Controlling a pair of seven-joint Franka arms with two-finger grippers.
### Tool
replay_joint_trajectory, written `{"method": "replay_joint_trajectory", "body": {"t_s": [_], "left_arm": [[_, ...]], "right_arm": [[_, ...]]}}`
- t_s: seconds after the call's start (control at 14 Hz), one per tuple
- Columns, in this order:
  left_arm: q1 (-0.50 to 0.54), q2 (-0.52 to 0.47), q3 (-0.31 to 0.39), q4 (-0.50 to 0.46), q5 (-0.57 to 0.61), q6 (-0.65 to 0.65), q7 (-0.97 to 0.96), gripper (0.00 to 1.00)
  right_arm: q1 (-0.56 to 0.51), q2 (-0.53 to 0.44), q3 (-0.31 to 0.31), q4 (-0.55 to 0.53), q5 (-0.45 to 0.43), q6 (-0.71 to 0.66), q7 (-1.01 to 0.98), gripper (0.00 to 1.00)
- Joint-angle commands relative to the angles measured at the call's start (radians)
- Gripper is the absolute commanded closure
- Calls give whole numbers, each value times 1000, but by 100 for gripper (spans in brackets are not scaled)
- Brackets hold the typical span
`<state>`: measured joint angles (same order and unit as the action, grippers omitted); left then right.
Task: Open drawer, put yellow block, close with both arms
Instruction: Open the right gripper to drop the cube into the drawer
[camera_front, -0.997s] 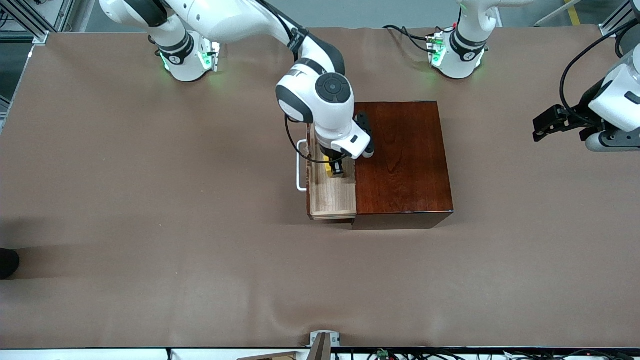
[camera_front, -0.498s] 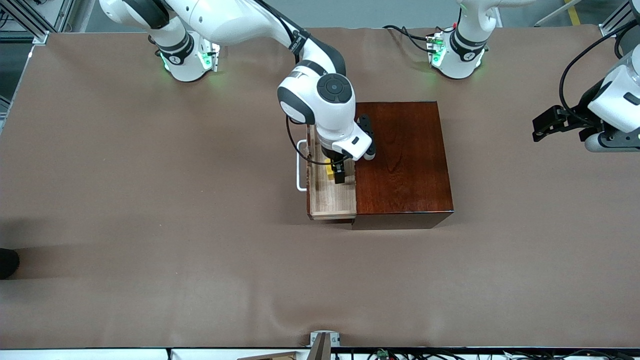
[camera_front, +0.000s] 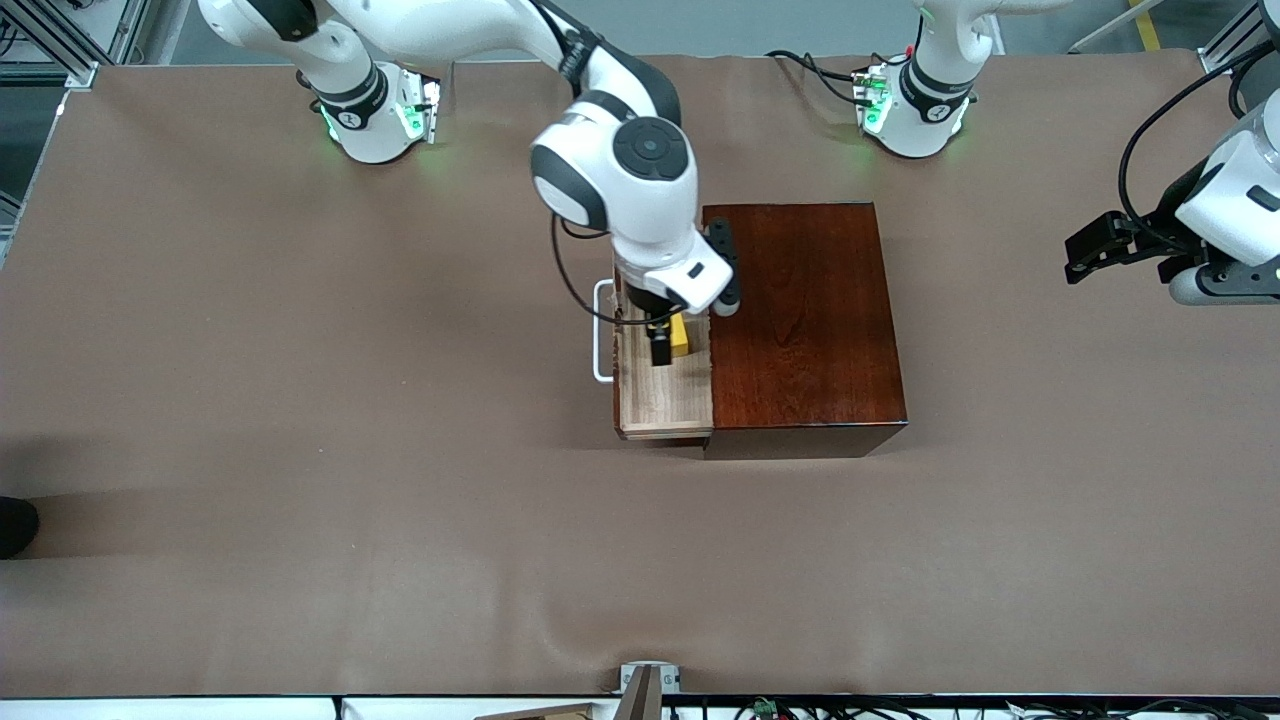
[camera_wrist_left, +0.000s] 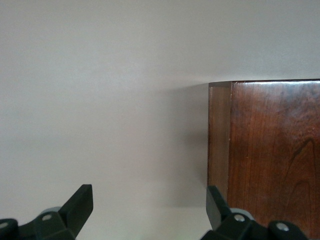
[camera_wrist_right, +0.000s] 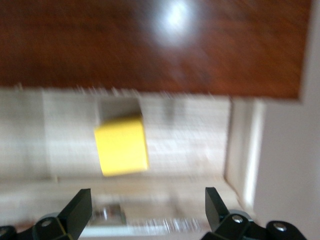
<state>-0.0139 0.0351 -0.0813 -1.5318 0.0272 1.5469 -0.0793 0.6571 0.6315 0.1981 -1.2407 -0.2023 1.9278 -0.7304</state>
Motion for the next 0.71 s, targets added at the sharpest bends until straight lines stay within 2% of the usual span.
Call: {"method": "replay_joint_trajectory", "body": {"t_s": [0.0,0.14,0.28,0.43,0.64], "left_arm": [[-11,-3,11,-1,-24,-2,1,0],[-21,-1,5,4,-24,-2,0,0],[-31,0,-46,12,-48,1,-31,0],[-35,5,-133,13,-56,-1,-59,0],[-41,29,-300,12,-59,-1,-59,0]], "right_arm": [[-88,-67,11,-23,-9,-79,16,0],[-157,-99,12,-23,-9,-134,60,0],[-212,-133,10,-25,-12,-180,135,0],[-253,-168,10,-26,-15,-204,288,0],[-306,-225,10,-26,-15,-286,529,0]]}}
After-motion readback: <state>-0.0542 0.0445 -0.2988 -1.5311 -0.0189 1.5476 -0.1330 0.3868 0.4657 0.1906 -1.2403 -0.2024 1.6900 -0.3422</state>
